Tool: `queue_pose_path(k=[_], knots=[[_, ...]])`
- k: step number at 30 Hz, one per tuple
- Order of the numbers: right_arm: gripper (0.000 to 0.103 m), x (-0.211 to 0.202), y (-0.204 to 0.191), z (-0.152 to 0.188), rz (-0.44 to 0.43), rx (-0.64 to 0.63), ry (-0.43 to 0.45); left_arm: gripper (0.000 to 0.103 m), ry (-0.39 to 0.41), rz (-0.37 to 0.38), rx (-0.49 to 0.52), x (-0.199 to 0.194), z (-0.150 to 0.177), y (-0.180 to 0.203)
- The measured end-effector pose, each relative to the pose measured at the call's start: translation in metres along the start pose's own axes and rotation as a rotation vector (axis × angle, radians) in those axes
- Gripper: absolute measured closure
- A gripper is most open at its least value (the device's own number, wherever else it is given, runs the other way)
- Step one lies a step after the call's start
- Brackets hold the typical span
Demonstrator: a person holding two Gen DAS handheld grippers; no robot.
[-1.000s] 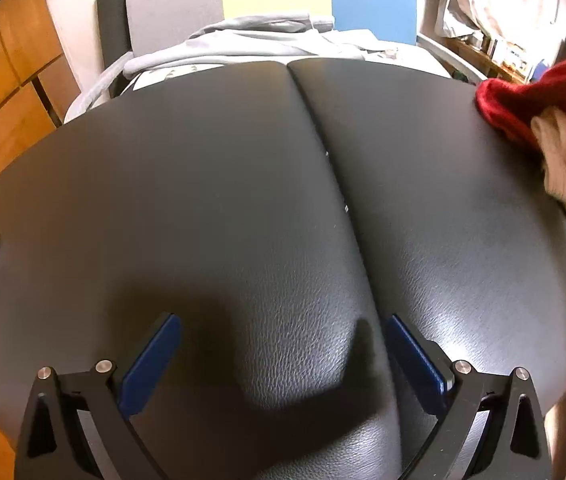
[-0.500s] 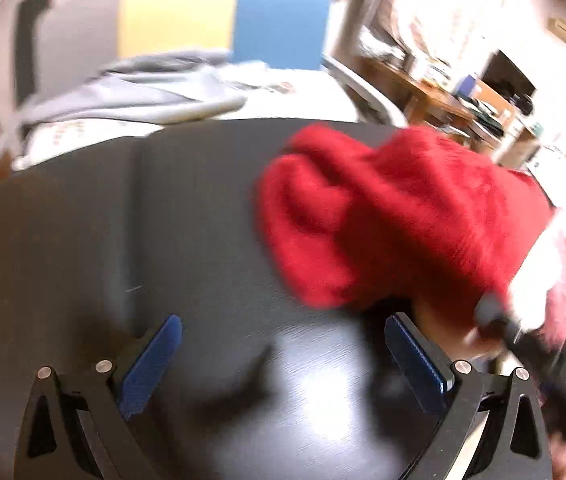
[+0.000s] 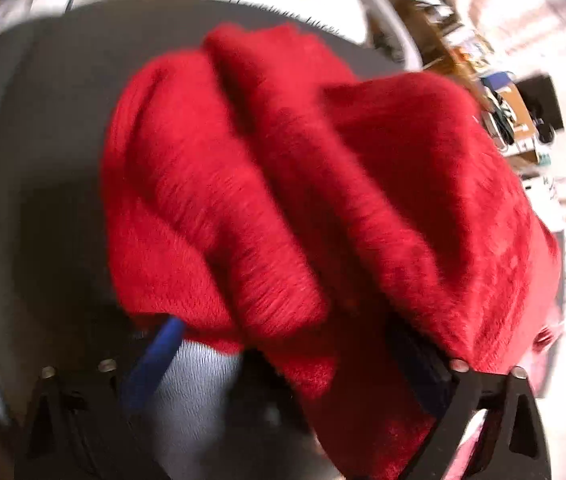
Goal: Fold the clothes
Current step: 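Grasp the red sweater with the left gripper while the right gripper holds it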
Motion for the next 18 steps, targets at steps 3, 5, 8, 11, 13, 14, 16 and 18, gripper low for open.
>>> queue_pose_path(k=[3, 5, 8, 11, 13, 14, 16, 18], knots=[[0.079, -0.012, 0.007, 0.0, 0.016, 0.023, 0.042, 0.086, 0.011, -0.027, 0.111, -0.012, 0.002, 0.015], [0.075, -0.029, 0.02, -0.013, 0.045, 0.093, 0.125, 0.093, 0.031, -0.054, 0.19, -0.021, 0.004, 0.023], [0.052, -0.043, 0.038, -0.04, 0.065, 0.201, 0.195, 0.097, 0.07, -0.104, 0.298, -0.031, 0.009, 0.034], [0.043, -0.019, 0.054, -0.084, 0.075, 0.332, 0.146, 0.099, 0.088, -0.134, 0.37, -0.034, 0.016, 0.044], [0.043, -0.002, 0.074, -0.105, 0.059, 0.436, 0.09, 0.099, 0.102, -0.146, 0.398, -0.033, 0.016, 0.044], [0.045, 0.008, 0.081, -0.113, 0.066, 0.484, 0.059, 0.099, 0.099, -0.143, 0.405, -0.03, 0.013, 0.042], [0.074, 0.017, 0.084, -0.125, 0.042, 0.495, 0.047, 0.099, 0.092, -0.137, 0.418, -0.023, 0.007, 0.038], [0.087, 0.021, 0.074, -0.137, 0.037, 0.414, 0.037, 0.097, 0.084, -0.113, 0.404, -0.022, -0.003, 0.033]])
Point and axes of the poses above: each gripper's, at about its wrist camera, not at the fingertips, and x roughly the way its jaws point, y to its right, z to its underside, the point moved 3 cm from there along x, roughly the way its jaws point, and after that the axes turned 10 degrees about x, right-handed, at the moved point
